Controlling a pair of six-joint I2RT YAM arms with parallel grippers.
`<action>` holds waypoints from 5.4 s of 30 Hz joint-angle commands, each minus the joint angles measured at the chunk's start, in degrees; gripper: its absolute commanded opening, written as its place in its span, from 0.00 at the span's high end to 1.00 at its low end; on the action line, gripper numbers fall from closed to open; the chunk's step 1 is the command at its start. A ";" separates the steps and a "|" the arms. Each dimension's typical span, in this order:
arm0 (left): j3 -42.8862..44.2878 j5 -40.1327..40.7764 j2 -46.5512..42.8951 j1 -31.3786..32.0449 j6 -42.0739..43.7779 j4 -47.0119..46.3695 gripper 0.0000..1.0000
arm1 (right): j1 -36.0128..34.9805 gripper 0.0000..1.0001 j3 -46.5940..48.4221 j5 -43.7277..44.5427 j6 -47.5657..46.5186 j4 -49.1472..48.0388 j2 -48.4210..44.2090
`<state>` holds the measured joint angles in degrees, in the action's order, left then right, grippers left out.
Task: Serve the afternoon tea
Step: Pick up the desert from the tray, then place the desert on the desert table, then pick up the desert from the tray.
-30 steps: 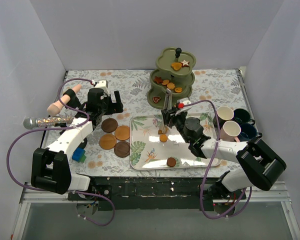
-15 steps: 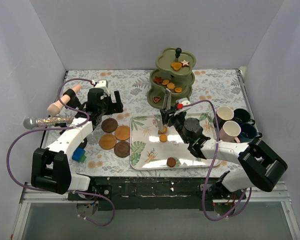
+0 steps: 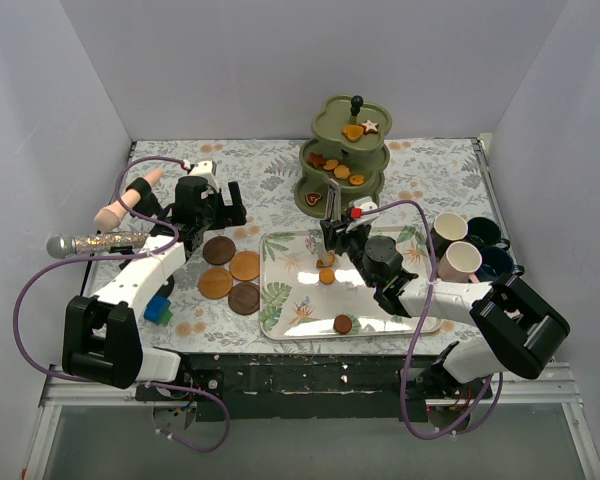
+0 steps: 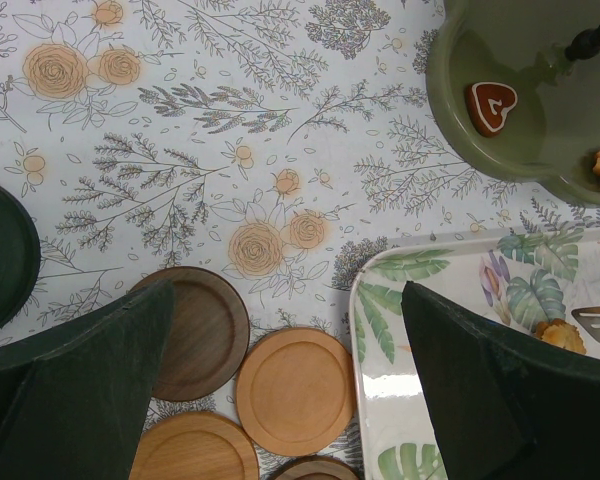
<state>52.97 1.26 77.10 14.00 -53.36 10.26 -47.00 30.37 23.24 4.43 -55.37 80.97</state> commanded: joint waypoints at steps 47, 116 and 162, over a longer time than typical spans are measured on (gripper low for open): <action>0.73 0.50 -1.60 -0.11 0.28 -0.51 0.02 | 7.36 0.61 15.93 3.13 -6.80 11.94 -13.03; 0.99 1.64 -1.51 -0.11 0.98 -0.24 0.02 | 14.31 0.50 77.74 -15.51 -12.95 31.20 22.05; 0.03 1.21 -3.45 -0.02 0.45 -0.77 0.02 | -5.02 0.39 7.60 4.52 1.02 20.49 -8.90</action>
<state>52.97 2.39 74.87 14.00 -53.15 10.22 -50.43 38.68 24.32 4.45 -28.75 71.72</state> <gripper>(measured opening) 0.981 0.604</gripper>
